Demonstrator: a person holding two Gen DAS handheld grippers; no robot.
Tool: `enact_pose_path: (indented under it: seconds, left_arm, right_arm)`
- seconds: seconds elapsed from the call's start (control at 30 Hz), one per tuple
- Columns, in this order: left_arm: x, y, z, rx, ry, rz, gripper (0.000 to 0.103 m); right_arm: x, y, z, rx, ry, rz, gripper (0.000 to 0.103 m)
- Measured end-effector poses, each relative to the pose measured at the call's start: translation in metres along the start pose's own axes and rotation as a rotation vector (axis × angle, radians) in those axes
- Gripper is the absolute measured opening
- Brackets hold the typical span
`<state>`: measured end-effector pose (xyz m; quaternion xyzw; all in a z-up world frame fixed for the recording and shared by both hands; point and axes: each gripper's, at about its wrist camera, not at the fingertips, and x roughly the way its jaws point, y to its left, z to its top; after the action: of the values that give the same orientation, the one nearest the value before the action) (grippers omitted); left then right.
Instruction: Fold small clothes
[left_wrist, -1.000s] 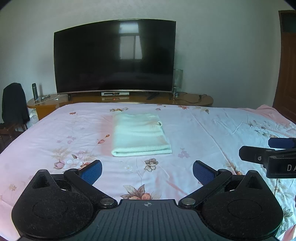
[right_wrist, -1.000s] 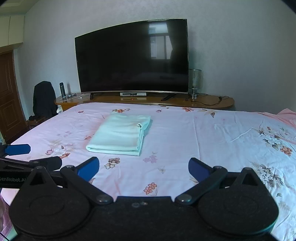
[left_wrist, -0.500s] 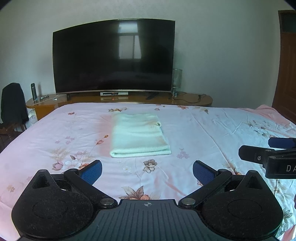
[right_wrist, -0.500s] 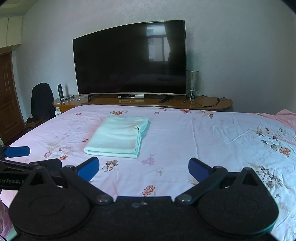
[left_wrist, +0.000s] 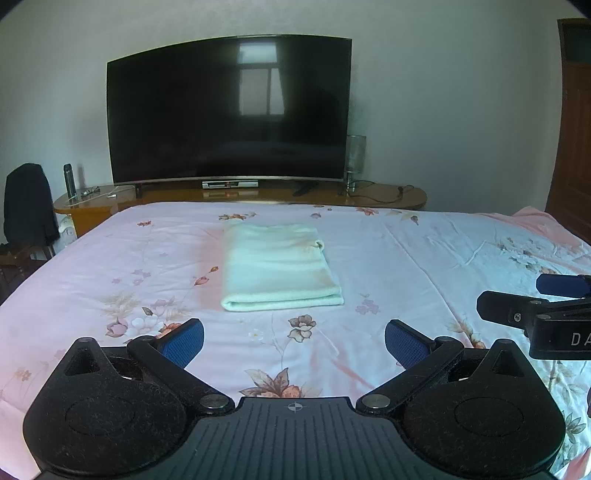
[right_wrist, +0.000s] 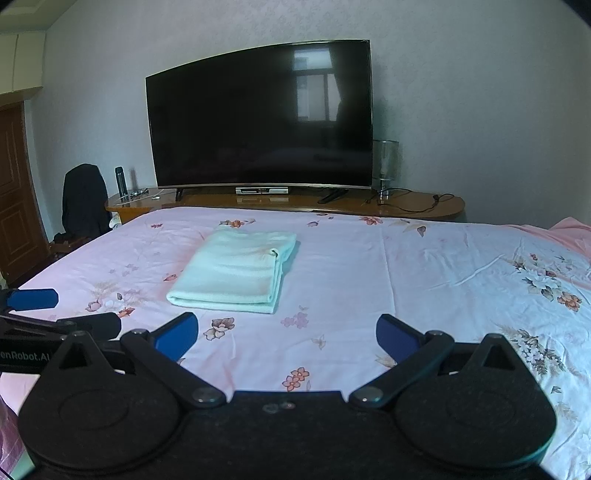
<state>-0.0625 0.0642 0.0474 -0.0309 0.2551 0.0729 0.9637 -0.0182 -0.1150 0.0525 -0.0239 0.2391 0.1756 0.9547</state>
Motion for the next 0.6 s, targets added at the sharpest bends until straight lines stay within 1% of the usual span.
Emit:
enact_pose_path:
  seconds: [0.5,0.6]
  left_arm:
    - [0.0019,0.0018,-0.0001,0.002,-0.015,0.015,0.103]
    - [-0.0001,0.0058,-0.0009,-0.011,-0.038,-0.008,0.103]
  right_arm:
    - [0.0004,0.0001,0.0011,-0.007,-0.001,-0.002,0.102]
    - [0.0007,-0.0009,0.0012,-0.008,0.0,0.0,0.102]
